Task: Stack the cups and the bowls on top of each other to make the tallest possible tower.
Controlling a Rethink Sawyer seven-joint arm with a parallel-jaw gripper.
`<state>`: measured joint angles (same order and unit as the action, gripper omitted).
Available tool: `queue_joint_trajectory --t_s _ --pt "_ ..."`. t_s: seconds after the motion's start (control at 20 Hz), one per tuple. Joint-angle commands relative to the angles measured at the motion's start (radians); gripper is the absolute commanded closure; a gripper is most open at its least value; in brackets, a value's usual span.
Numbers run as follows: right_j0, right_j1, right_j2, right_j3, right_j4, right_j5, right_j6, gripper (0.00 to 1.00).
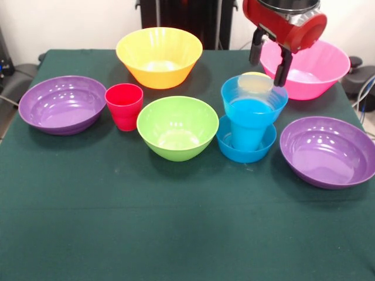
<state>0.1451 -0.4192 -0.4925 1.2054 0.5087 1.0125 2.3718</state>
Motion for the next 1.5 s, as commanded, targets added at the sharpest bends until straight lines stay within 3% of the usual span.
queue_joint_trajectory --t_s 0.05,0.35,0.8,1.5 --pt "0.013 -0.001 0.13 0.081 -0.062 0.104 0.037 0.0" --pt "-0.011 -0.01 0.137 0.119 -0.077 0.108 -0.003 0.0" --pt "-0.028 -0.109 0.152 0.334 -0.081 -0.024 -0.086 0.0" --pt "-0.03 -0.206 0.185 0.446 -0.133 -0.04 -0.116 0.0"
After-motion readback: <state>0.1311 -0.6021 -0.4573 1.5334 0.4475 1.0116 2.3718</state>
